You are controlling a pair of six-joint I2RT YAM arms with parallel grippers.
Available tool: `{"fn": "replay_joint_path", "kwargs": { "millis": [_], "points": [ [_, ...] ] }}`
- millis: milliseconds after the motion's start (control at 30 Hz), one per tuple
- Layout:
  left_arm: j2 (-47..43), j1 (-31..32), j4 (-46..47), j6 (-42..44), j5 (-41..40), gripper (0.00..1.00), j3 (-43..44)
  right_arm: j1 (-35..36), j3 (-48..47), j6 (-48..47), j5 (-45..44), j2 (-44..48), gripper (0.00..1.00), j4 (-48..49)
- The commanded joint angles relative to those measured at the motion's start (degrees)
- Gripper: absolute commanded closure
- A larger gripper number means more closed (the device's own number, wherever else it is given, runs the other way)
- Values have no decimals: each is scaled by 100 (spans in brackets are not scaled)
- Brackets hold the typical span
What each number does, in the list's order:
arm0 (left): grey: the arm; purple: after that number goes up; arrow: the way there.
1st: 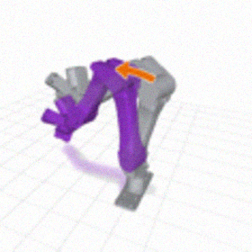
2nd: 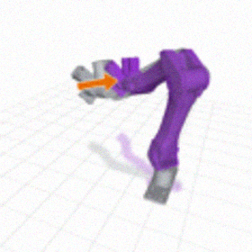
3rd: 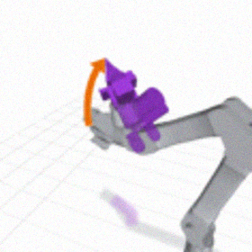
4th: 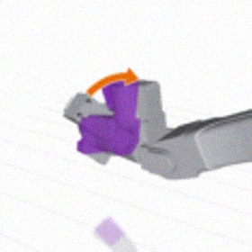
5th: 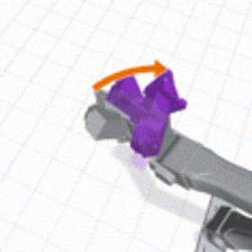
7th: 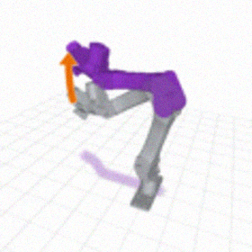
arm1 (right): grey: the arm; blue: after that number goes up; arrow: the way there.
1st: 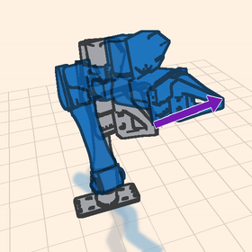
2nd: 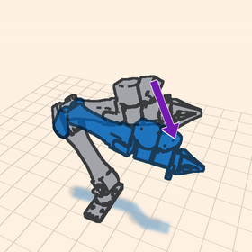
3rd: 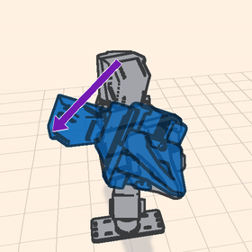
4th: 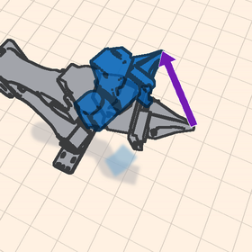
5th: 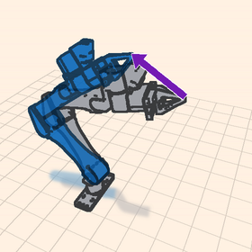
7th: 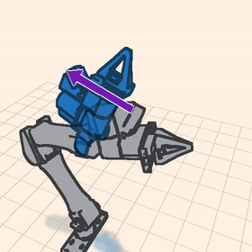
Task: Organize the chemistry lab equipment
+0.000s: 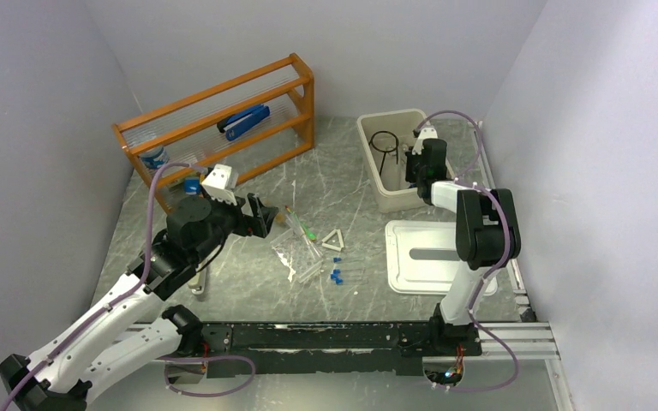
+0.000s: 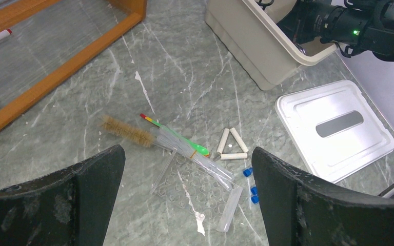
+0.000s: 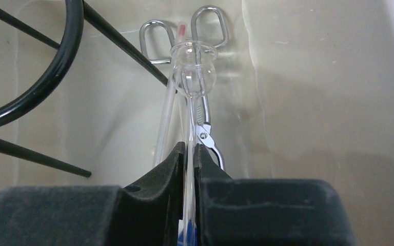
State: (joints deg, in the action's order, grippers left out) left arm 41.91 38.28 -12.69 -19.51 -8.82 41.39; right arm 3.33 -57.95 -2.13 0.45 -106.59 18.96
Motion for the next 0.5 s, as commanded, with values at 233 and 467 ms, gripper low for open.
{"fn": "replay_joint_path", "kwargs": {
  "millis": [233,467],
  "points": [
    [111,-31,94,-18,-76,3,19,-83,-787,204,38,-213,77,-1298],
    [122,-33,93,-1,-87,3,36,-78,-838,500,-260,352,63,-1665]
  ]
}}
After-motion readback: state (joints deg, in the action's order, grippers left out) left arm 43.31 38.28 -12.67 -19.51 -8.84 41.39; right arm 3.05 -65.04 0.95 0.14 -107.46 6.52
